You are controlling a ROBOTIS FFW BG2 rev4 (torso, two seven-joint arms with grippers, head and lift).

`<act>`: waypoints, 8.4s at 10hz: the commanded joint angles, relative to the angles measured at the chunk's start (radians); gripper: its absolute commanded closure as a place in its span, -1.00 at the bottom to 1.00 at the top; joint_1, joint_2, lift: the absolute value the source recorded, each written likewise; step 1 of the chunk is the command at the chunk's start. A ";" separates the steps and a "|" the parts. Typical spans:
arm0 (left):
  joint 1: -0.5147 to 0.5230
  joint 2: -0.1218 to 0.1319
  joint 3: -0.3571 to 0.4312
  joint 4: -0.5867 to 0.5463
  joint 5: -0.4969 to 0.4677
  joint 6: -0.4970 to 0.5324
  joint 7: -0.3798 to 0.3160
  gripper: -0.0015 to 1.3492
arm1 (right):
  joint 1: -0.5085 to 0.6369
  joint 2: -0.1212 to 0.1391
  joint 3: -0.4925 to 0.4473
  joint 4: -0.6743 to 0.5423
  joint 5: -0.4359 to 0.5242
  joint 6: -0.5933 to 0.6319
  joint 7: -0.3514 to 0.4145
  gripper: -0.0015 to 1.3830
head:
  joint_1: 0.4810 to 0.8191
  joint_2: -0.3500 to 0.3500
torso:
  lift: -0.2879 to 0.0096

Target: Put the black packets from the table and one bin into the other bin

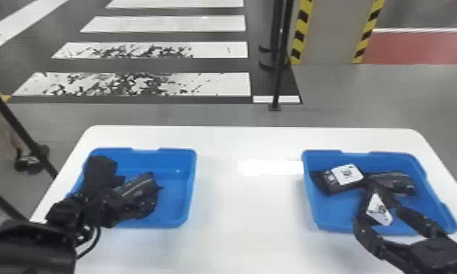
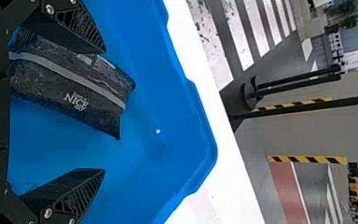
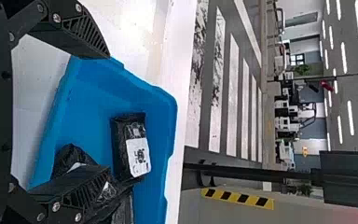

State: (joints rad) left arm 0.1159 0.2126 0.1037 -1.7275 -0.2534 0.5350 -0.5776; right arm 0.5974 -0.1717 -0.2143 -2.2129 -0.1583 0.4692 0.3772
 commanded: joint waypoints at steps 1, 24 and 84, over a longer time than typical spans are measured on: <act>-0.037 0.011 -0.014 0.038 -0.020 0.037 -0.008 -0.81 | 0.001 0.000 0.005 -0.002 -0.005 -0.010 0.003 -0.72 | 0.27 0.10 | 0.20; 0.213 -0.090 -0.138 -0.264 0.596 -0.233 0.047 0.79 | -0.359 -0.060 0.340 -0.076 -0.167 0.041 0.042 -0.71 | 0.27 0.15 | 0.20; 0.498 -0.171 -0.034 -0.232 0.429 -0.830 0.443 -0.78 | 0.046 0.024 0.025 -0.059 0.001 -0.312 -0.044 -0.76 | 0.27 0.01 | 0.20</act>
State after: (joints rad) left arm 0.6135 0.0414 0.0680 -1.9599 0.1752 -0.2925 -0.1350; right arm 0.6430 -0.1477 -0.1894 -2.2715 -0.1569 0.1600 0.3329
